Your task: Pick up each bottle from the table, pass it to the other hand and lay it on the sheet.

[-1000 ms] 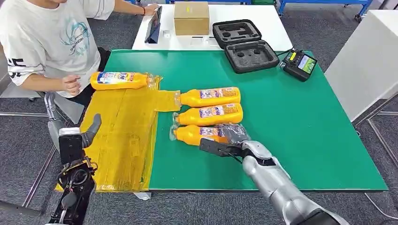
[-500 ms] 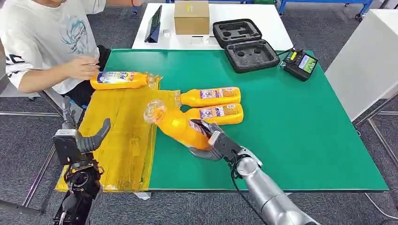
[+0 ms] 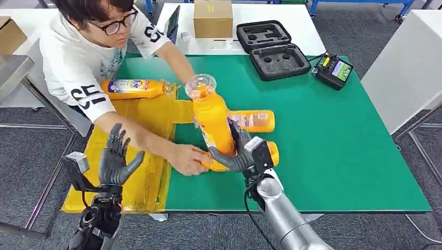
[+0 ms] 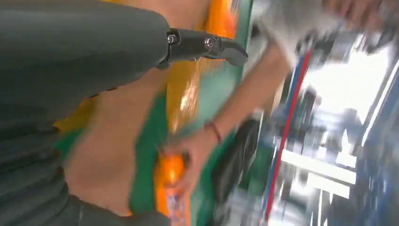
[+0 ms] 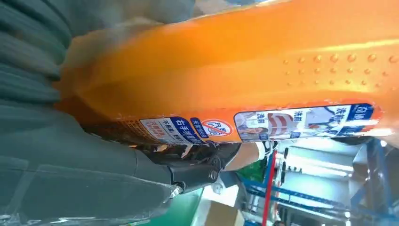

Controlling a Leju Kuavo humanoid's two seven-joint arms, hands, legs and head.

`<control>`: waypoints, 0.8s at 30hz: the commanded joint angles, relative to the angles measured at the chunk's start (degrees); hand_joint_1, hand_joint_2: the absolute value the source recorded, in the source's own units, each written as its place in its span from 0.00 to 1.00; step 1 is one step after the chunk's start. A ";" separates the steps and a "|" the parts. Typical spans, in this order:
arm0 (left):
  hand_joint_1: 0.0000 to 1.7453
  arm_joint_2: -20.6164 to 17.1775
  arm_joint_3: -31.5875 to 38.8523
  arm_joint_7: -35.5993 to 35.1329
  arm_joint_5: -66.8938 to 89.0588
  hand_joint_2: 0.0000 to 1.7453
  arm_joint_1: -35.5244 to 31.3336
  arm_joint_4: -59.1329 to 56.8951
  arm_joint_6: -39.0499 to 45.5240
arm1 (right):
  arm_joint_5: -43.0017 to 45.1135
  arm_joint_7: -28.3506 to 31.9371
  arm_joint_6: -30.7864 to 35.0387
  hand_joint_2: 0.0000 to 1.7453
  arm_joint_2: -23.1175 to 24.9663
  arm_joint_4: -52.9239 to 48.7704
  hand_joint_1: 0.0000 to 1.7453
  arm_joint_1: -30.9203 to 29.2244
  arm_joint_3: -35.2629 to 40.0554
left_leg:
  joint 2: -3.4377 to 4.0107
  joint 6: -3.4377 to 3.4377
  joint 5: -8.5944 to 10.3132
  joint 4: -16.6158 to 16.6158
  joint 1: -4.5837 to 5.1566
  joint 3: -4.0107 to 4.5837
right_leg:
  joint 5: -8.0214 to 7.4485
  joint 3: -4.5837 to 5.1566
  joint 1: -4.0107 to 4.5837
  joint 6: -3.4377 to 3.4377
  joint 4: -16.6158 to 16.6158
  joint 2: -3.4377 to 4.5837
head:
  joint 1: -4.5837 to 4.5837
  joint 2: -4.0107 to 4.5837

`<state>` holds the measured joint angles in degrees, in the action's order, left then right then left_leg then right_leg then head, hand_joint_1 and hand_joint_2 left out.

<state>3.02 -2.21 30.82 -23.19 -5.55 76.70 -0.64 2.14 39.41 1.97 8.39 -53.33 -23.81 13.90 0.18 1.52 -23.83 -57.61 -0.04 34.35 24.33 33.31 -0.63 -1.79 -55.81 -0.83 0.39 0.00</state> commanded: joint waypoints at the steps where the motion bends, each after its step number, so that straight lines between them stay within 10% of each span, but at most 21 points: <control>1: 0.00 -0.51 -4.12 -0.91 -0.90 1.00 0.54 0.41 -1.12 | 0.62 0.59 -0.41 1.00 0.76 6.05 1.00 -1.15 -0.84 | 0.00 -0.05 -0.04 0.02 -0.02 -0.08 | 0.03 -0.07 0.02 0.04 0.02 0.04 | 0.00 0.00; 24: 0.00 0.73 -15.10 -5.89 -1.97 1.00 -10.69 -6.84 -5.74 | -8.28 0.43 4.85 1.00 6.81 13.94 1.00 -1.06 14.59 | -0.09 -0.07 -0.02 -0.02 -0.05 -0.02 | 0.04 0.00 0.04 0.05 -0.03 -0.02 | -0.02 0.00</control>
<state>3.28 -13.51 25.88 -24.24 -9.17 77.46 -5.51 -3.47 39.89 3.51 13.68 -44.68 -22.26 21.33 0.17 1.52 -23.83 -57.61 -0.06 34.36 24.33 33.37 -0.62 -1.79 -55.81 -0.82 0.37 0.00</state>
